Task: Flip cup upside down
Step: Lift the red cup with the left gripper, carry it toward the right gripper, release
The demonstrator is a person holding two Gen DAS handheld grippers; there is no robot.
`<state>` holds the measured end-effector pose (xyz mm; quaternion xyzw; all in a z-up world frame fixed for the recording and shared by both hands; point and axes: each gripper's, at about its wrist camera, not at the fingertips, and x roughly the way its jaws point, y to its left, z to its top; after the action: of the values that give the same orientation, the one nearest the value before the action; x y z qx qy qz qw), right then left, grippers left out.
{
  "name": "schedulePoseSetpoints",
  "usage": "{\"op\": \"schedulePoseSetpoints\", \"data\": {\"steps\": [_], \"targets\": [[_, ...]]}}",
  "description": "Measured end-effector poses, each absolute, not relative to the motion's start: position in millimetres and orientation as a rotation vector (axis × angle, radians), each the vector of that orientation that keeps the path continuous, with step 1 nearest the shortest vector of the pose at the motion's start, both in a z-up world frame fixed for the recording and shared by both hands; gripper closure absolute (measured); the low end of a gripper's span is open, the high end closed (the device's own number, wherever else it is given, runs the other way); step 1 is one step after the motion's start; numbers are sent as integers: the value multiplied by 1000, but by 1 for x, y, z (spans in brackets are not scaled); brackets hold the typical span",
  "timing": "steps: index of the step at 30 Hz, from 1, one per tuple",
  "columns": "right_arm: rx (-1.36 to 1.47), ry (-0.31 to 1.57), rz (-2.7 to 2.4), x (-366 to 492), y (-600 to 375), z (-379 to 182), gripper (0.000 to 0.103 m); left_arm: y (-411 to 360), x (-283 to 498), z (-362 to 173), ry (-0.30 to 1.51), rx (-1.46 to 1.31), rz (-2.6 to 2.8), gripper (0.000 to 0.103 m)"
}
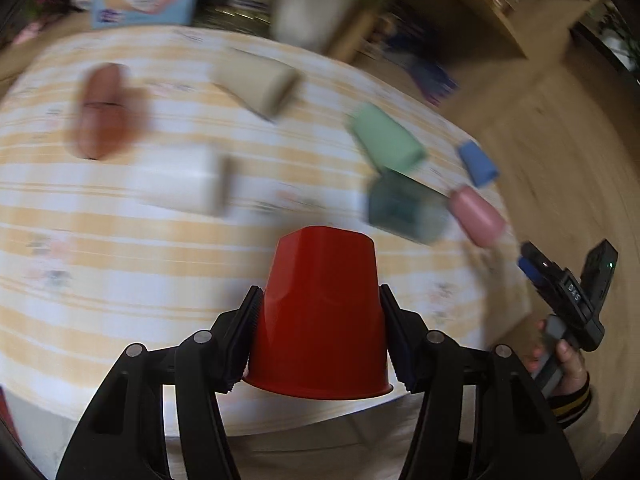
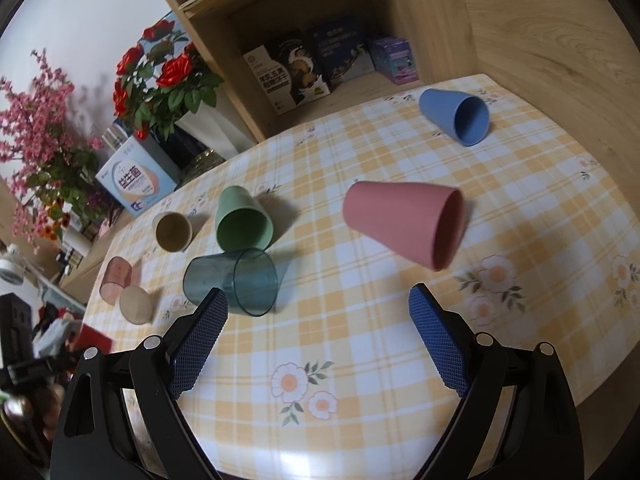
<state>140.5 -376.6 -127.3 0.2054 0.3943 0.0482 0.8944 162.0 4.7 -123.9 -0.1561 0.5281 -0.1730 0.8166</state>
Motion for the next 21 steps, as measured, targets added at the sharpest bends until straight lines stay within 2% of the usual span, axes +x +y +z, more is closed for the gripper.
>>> {"op": "schedulePoseSetpoints", "data": {"steps": [7, 12, 21], "targets": [[430, 808, 61, 135, -413, -120, 14, -119, 181, -143, 1164, -288, -490, 47], [399, 805, 40, 135, -437, -117, 14, -179, 193, -163, 1211, -281, -503, 47], [421, 821, 5, 127, -466, -128, 14, -221, 206, -194, 1266, -219, -445, 47]]}}
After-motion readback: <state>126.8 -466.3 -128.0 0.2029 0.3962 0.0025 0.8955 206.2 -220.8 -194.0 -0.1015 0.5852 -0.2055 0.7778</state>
